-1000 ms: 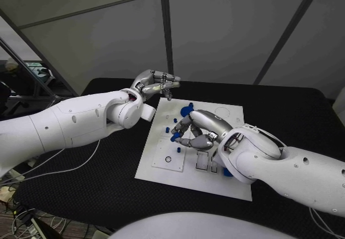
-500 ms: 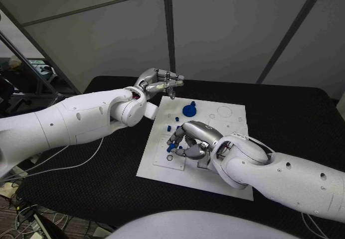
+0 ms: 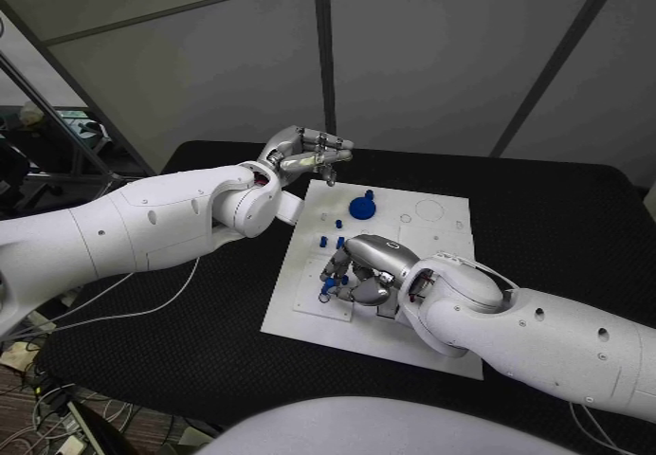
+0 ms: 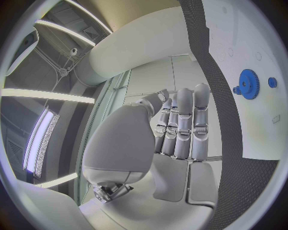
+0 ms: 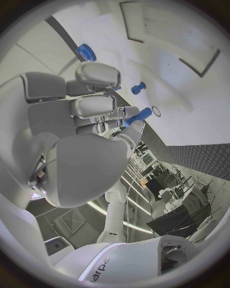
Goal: Assemble the parts on the task board
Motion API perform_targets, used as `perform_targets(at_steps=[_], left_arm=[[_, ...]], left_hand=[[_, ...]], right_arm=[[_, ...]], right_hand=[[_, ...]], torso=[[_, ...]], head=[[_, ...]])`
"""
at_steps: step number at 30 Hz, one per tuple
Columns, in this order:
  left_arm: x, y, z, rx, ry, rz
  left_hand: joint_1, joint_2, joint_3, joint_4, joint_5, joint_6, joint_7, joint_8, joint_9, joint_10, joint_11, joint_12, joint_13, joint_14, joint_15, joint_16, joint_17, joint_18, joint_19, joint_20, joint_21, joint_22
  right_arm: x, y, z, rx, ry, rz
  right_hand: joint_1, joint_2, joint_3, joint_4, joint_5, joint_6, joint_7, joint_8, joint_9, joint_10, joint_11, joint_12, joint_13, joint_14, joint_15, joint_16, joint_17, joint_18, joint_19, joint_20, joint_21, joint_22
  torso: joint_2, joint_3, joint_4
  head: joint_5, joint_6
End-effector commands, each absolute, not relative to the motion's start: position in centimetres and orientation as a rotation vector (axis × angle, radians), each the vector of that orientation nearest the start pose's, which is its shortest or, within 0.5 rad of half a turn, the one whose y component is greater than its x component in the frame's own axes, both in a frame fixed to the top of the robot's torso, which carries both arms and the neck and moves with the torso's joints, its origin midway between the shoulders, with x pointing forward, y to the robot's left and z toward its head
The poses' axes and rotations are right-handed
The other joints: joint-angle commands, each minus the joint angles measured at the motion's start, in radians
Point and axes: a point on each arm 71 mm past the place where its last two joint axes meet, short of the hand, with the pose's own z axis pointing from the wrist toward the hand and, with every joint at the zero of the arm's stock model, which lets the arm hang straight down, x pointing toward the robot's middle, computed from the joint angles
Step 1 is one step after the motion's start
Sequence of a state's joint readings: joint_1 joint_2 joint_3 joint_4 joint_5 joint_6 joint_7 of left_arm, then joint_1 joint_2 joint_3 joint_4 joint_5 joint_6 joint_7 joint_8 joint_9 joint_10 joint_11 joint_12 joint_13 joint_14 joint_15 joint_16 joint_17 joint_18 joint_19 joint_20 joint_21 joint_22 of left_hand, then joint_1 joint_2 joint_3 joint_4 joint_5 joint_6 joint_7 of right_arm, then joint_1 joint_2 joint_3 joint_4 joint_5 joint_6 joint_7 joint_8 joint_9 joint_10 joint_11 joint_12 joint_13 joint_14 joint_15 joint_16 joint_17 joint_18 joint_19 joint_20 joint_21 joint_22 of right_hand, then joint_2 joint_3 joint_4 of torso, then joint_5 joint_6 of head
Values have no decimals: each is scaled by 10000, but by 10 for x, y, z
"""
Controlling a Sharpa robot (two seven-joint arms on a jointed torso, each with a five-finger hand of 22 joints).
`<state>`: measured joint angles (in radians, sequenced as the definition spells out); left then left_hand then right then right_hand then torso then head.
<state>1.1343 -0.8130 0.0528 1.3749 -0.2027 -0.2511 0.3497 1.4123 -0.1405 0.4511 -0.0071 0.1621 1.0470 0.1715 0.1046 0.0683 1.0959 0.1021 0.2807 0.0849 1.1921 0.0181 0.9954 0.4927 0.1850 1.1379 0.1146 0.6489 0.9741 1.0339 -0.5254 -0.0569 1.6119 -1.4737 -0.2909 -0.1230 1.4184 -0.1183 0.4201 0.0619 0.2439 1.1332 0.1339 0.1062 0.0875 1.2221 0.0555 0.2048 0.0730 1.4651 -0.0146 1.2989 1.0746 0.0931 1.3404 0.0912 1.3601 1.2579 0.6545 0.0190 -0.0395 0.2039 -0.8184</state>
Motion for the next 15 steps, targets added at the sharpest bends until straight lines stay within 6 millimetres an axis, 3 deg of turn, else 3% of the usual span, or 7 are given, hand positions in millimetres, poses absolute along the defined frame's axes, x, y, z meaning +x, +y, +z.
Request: perform_targets(at_steps=[1, 15], left_arm=[[514, 234, -186, -9750, 14399, -14669], [514, 234, -186, -9752, 14409, -14674]], left_hand=[[-23, 46, 12, -54, -11, -31, 39, 2, -8, -54, 4, 29, 14, -73, 8, -52, -13, -22, -61, 17, -67, -13], [-35, 64, 1, -65, -13, -39, 42, 4, -7, -70, 6, 50, 18, -72, 9, -57, -39, -19, -56, 18, -90, -26]], right_arm=[[392, -17, -240, -3563, 17970, 10718], [391, -15, -244, -3889, 18188, 10502]], right_hand=[[23, 116, 60, 0, 49, 42, -18, 28, 9, -23, 48, -48, -11, 287, -33, 62, 8, -155, 14, 0, 29, 13], [13, 118, 61, -2, 59, 48, -13, 28, 11, -15, 53, -56, -10, 286, -31, 65, 7, -155, 13, 3, 31, 15]], torso=[[5, 1, 0], [-5, -7, -2]], head=[[17, -25], [49, -80]])
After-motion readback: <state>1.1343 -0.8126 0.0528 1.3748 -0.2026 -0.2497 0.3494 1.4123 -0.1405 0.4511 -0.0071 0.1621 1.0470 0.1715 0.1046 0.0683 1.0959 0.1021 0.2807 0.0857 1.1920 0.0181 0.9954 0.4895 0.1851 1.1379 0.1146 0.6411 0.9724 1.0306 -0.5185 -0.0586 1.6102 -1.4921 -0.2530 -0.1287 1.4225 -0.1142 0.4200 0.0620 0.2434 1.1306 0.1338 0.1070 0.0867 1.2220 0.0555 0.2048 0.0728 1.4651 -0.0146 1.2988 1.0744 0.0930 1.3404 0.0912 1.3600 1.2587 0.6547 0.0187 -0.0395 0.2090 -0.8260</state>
